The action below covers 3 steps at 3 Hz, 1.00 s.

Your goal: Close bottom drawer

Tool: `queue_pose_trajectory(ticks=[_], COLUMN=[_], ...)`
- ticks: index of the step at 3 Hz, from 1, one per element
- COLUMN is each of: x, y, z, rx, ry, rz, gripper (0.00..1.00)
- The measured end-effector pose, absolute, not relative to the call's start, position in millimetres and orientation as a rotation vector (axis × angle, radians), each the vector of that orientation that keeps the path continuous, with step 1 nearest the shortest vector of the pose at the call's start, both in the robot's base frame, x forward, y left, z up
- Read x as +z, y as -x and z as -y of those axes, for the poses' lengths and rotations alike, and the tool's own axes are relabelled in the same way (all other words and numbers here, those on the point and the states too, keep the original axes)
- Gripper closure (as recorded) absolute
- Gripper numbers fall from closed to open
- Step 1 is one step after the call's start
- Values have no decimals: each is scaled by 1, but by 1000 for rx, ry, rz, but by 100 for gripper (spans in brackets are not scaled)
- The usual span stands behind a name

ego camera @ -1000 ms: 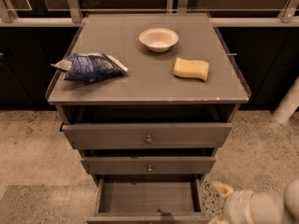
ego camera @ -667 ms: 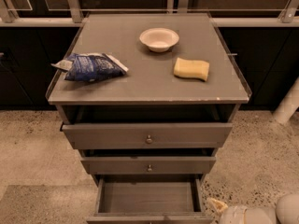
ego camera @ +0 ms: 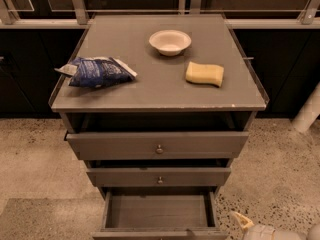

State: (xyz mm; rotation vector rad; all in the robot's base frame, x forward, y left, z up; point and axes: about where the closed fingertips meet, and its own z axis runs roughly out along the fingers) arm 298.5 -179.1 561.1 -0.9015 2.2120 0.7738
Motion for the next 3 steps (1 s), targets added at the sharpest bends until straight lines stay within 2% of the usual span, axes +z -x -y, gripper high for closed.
queue_pose_trajectory(ticks=[2,3], x=[433,374], y=[-322,-333], z=[195,186], rx=[836,906], ry=[661,571], rz=[-2212,-2226], gripper=[0,0])
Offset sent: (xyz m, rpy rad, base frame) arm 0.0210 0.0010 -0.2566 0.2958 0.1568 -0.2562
